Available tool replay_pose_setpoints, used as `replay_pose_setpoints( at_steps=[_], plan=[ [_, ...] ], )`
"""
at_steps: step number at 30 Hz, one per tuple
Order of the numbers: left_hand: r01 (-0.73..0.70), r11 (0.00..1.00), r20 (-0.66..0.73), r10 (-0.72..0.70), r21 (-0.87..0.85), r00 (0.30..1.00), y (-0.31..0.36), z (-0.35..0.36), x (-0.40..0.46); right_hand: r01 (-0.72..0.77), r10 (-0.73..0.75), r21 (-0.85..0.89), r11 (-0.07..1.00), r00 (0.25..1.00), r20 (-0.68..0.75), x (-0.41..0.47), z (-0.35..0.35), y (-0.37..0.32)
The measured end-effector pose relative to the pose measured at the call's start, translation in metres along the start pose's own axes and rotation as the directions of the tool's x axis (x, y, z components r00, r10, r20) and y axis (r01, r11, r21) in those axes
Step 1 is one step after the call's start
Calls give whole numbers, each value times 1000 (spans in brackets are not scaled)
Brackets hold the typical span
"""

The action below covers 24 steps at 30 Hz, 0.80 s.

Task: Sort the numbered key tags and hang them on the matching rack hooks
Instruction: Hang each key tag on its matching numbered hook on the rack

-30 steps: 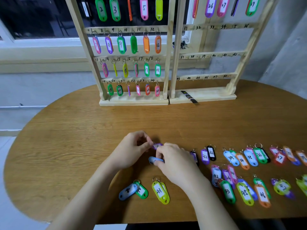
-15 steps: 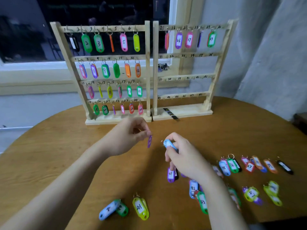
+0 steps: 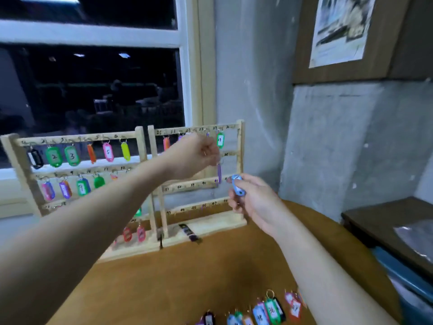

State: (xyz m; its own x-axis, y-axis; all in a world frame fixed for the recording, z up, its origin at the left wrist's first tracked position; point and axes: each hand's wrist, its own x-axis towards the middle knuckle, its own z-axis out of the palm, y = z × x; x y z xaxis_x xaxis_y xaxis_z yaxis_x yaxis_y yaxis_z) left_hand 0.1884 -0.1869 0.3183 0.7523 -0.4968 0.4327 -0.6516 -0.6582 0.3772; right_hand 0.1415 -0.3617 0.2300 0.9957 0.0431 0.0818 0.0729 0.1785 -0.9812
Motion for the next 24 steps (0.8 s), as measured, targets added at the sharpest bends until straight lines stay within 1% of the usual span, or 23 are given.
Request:
replay_pose_setpoints(
  at_steps=[2, 7, 13, 17, 20, 24],
  plan=[
    [-9, 1000, -17, 9, 22, 1000, 6, -3, 30, 34, -34, -2, 999, 999, -36, 18, -8, -16],
    [8, 996, -21, -6, 88, 1000, 4, -4, 91, 106, -119, -153, 983, 990, -76, 67, -29, -47],
    [87, 994, -50, -84, 62, 995, -16, -1, 145, 180, -213, -264, 948, 972, -103, 122, -41, -75],
    [103, 992, -34, -101, 74, 994, -26, 7, 167, 209, -249, -305, 929, 963, -99, 153, -44, -83],
    [113, 990, -5, -113, 86, 994, -36, 10, 176, 217, -255, -343, 914, 965, -67, 169, -47, -81],
    [119, 989, 6, -120, 85, 993, -45, 12, 182, 234, -260, -344, 910, 965, -32, 181, -48, -78]
  ],
)
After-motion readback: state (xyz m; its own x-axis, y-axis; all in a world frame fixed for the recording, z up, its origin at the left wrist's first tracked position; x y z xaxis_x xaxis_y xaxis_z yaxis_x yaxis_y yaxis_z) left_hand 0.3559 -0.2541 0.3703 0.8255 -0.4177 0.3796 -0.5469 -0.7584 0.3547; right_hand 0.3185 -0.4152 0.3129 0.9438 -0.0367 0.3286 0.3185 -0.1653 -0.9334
